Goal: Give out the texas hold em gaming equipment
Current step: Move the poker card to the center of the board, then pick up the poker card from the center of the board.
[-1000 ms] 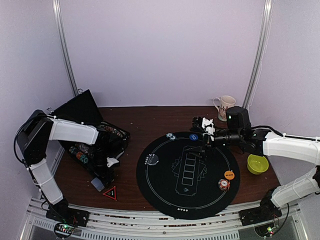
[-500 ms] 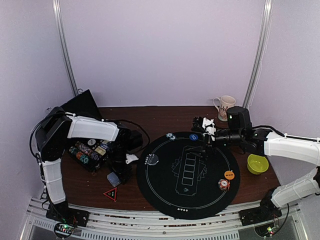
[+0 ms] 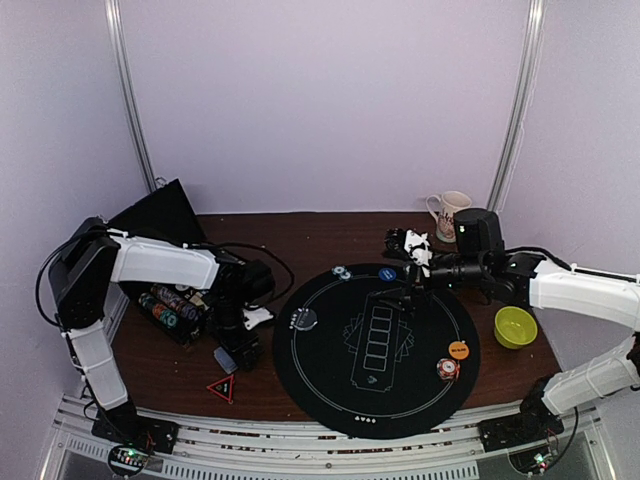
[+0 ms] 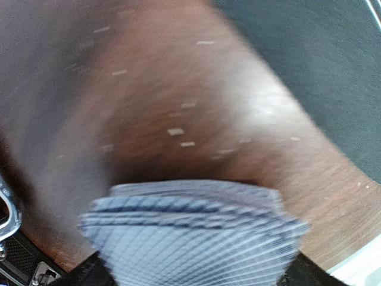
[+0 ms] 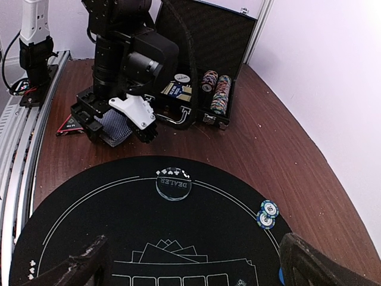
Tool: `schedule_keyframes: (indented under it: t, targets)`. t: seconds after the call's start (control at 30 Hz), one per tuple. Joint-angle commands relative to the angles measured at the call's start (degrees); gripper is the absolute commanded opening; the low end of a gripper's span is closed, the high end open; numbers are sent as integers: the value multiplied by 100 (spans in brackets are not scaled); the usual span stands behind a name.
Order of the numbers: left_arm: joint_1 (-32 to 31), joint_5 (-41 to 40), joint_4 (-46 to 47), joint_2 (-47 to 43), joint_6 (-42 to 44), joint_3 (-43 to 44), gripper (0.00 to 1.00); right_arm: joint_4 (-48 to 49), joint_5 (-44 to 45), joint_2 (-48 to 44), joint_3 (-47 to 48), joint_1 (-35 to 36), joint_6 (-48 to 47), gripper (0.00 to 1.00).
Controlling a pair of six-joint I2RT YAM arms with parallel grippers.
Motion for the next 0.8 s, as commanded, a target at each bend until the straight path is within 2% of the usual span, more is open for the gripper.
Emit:
schedule_keyframes:
  t: [0.0, 0.47, 0.57, 0.77]
  targets:
    - [425, 160, 366, 92, -191, -556, 85, -48, -3, -70, 117, 9, -96, 100]
    - [364, 366, 516, -203, -118, -1034, 88, -72, -22, -32, 169, 17, -105, 100]
    - [369, 330, 541, -245, -141, -1088, 83, -73, -20, -25, 177, 12, -118, 100]
    - [350, 538, 656, -314, -51, -1027, 66, -6, 76, -38, 186, 18, 31, 100]
